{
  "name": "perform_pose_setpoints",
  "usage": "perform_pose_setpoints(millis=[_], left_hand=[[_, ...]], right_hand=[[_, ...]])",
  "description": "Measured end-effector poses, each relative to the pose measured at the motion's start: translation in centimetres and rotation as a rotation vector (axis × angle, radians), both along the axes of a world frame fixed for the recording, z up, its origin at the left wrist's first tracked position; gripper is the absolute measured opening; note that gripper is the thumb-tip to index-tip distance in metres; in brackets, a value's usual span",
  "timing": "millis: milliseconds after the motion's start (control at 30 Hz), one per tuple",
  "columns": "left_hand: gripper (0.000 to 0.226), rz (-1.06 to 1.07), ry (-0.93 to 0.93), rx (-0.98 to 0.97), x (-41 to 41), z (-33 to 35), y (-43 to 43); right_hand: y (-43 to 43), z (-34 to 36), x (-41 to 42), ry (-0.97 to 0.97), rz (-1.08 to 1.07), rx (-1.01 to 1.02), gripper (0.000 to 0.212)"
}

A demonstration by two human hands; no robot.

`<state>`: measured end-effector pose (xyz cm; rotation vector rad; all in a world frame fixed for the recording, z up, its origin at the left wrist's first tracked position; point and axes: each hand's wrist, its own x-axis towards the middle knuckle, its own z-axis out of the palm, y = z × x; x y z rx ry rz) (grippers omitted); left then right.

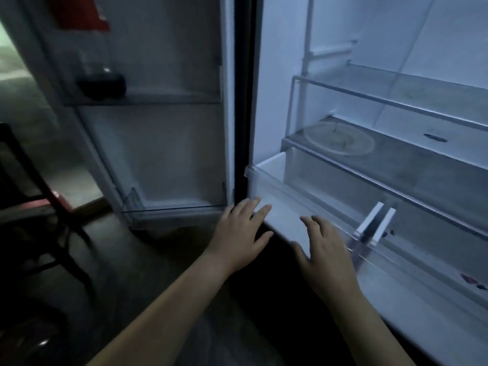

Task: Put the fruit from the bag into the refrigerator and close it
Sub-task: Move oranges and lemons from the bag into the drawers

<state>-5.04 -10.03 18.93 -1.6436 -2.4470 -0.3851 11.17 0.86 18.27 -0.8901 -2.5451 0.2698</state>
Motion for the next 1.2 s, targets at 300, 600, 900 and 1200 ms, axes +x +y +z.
perform_pose_setpoints(millis=[300, 600, 900, 1200], left_hand=[[0.058, 0.370, 0.043, 0.080, -8.6, 1.3, -17.9], [0.060, 0.776, 0.026, 0.110, -14.3, 0.6, -38.2], [0.060, 1.052, -0.039, 0.127, -15.0, -2.4, -52.9], [0.066, 1.283, -0.108, 0.073, -15.8, -6.1, -60.8]], right_hand=[[-12.5, 2.3, -14.3, -0.038, 0.387, 0.054, 0.060], [-30.9, 1.9, -26.1, -0.053, 0.811, 0.019, 0.062], [-45.2, -0.9, -32.5, -0.021, 1.101, 0.016, 0.057], [-53.0, -3.2, -38.3, -0.097, 1.342, 0.014, 0.057]])
